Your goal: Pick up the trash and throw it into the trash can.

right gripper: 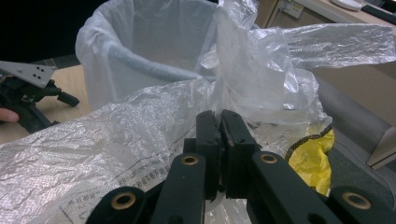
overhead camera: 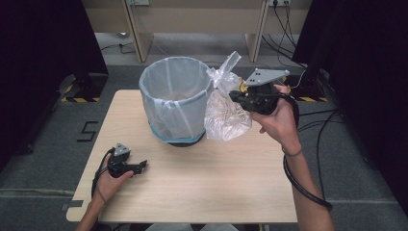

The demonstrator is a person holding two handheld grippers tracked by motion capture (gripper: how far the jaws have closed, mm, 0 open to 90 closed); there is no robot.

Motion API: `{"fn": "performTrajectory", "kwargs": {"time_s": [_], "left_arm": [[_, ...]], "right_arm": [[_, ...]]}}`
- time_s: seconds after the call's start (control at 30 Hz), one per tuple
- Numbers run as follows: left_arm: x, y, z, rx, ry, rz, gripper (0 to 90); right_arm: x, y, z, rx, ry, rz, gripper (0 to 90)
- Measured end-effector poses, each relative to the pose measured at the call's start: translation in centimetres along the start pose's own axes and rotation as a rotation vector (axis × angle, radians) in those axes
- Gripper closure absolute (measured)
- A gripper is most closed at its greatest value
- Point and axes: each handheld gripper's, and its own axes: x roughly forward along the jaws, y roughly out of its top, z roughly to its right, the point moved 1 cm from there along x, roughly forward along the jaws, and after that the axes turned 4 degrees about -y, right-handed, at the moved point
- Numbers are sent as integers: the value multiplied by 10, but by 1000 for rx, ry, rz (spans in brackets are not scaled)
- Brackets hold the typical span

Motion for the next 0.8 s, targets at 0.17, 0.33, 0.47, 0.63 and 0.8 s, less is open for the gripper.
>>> {"fn": "performTrajectory", "kwargs": {"time_s": [0.17,0.33,0.47,0.63,0.8], "left_arm": [[0,0,0,0,0,0,139],[0,0,0,0,0,1,139],[0,0,0,-1,1,0,139],[0,0,0,-5,-1,2,140],[0,0,0,-8,-1,6,140]], "right_arm": [[7,14,1,-9,18,7,872],[17,29,-2,-20,36,25,871],[32,47,-5,-31,61,37,871],[49,62,-9,-50,77,17,871],[66,79,-15,-61,104,25,871]]}}
